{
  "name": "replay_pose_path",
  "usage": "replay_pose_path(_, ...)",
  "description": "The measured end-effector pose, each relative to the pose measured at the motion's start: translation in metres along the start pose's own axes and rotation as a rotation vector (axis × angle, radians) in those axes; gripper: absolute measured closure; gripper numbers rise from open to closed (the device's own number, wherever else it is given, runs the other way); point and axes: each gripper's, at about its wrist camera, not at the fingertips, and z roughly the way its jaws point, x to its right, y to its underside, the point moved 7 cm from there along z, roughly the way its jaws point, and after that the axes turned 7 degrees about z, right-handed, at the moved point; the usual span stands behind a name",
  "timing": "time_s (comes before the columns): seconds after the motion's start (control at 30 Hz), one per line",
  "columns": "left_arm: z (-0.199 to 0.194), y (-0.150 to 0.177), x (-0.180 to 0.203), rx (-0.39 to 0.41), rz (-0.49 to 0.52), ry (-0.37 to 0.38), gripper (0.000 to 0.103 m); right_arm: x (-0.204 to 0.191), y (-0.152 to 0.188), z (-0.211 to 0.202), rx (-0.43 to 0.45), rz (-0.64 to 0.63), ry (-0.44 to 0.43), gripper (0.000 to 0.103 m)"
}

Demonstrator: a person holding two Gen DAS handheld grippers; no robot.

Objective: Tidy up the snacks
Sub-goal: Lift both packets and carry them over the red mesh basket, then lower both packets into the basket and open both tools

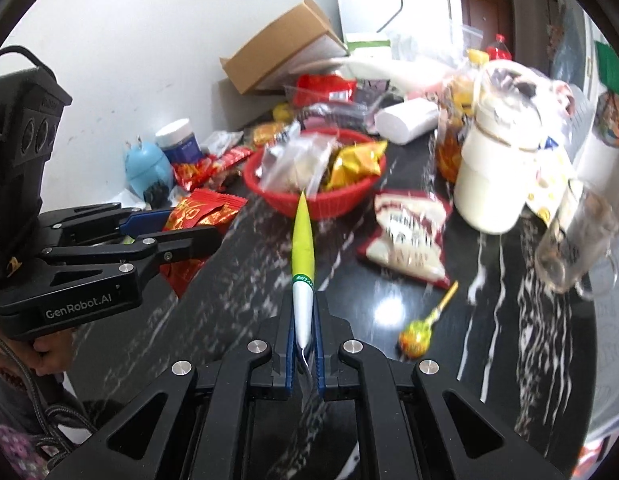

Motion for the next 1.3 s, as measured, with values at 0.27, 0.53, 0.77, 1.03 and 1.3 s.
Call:
replay_pose_path(0.27, 0.002, -0.031, -0.031, 0.056, -0.043, -0.019, 0.072, -0.004, -0.045, 0.0, 0.067, -0.028, 0.005, 0.095)
replay_pose_path(0.53, 0.018, -0.068, -0.059, 0.091, -0.062, -0.041, 0.072, -0.001, -0.094, 0.018, 0.102, -0.05, 0.012, 0.095)
replay_pose_path(0.77, 0.041, -0.105, -0.076, 0.113, -0.061, -0.036, 0.072, 0.012, -0.129, 0.043, 0.108, -0.06, 0.012, 0.095)
replay_pose_path(1.03, 0.087, -0.134, -0.079, 0.082, -0.044, 0.011, 0.072, 0.028, -0.152, 0.079, 0.088, -0.056, 0.024, 0.095)
replay_pose_path(1.3, 0.14, -0.133, -0.086, -0.022, -0.024, 0.037, 0.072, 0.038, -0.149, 0.115, 0.028, -0.041, 0.018, 0.095)
